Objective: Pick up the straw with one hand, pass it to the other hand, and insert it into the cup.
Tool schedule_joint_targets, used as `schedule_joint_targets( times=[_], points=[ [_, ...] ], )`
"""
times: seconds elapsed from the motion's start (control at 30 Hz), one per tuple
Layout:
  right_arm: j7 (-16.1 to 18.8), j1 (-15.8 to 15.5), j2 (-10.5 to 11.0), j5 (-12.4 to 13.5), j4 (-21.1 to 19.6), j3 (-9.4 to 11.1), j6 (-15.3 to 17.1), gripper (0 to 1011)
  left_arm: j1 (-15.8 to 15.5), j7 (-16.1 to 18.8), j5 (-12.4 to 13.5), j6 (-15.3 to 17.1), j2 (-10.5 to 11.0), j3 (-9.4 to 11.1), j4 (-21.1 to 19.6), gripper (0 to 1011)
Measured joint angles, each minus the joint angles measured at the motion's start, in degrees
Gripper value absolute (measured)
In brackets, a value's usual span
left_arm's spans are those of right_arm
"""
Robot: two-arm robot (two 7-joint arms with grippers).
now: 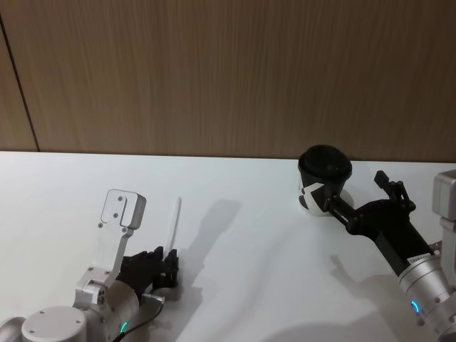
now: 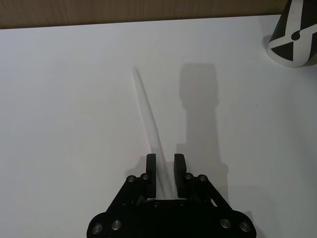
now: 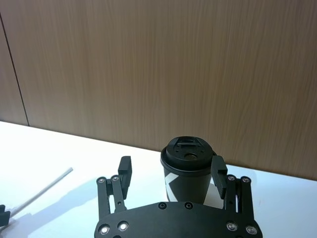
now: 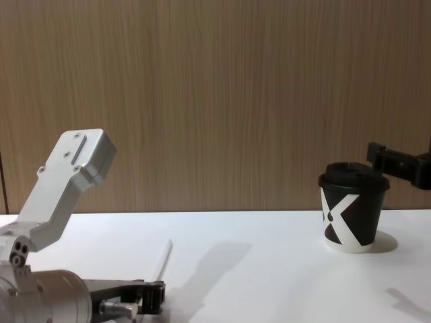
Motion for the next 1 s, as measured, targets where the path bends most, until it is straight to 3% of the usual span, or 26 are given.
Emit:
schedule_joint_targets(
  times=[0.3,1.0],
  points=[
    [0.0,0.0,0.0,0.0,0.0,0.0,0.0,1001,0.0,0.0,0.0,0.0,0.0,0.0,0.0,25],
    [0.0,0.0,0.0,0.0,0.0,0.0,0.0,1001,0.0,0.0,0.0,0.0,0.0,0.0,0.0,0]
  ],
)
